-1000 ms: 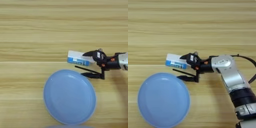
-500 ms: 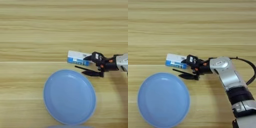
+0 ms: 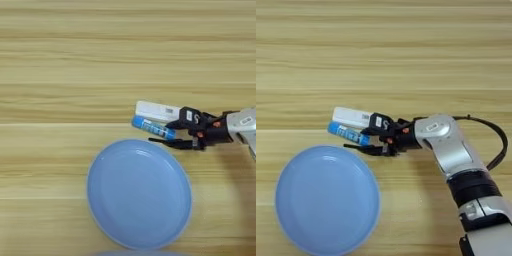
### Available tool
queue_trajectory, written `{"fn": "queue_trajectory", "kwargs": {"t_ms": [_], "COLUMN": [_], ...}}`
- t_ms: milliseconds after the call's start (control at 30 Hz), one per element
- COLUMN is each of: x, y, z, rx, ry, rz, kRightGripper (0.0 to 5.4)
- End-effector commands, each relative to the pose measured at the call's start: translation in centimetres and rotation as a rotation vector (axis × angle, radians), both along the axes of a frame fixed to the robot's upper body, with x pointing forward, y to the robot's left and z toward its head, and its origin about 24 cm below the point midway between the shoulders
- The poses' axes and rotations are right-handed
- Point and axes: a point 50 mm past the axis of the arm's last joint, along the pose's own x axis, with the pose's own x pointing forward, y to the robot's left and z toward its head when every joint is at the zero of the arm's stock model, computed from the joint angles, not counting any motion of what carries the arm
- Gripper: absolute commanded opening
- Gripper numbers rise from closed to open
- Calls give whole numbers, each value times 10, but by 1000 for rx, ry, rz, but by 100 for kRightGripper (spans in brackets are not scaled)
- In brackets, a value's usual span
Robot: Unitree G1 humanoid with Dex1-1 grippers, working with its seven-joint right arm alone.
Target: Move the objects on the table
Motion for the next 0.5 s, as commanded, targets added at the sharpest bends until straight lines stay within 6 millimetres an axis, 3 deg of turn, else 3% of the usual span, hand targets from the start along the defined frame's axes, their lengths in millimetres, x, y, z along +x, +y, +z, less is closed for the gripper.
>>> {"fn": "queue_trajectory", "kwargs": {"t_ms": [33,167,500], "x": [20,21,21], "y": [1,2,3], "z": [24,20,18], "rx": [-44,-59,-61], "ry": [-122,-114,-110], "rz": [-11,-7,2], "kRightGripper": [174,139,136]}}
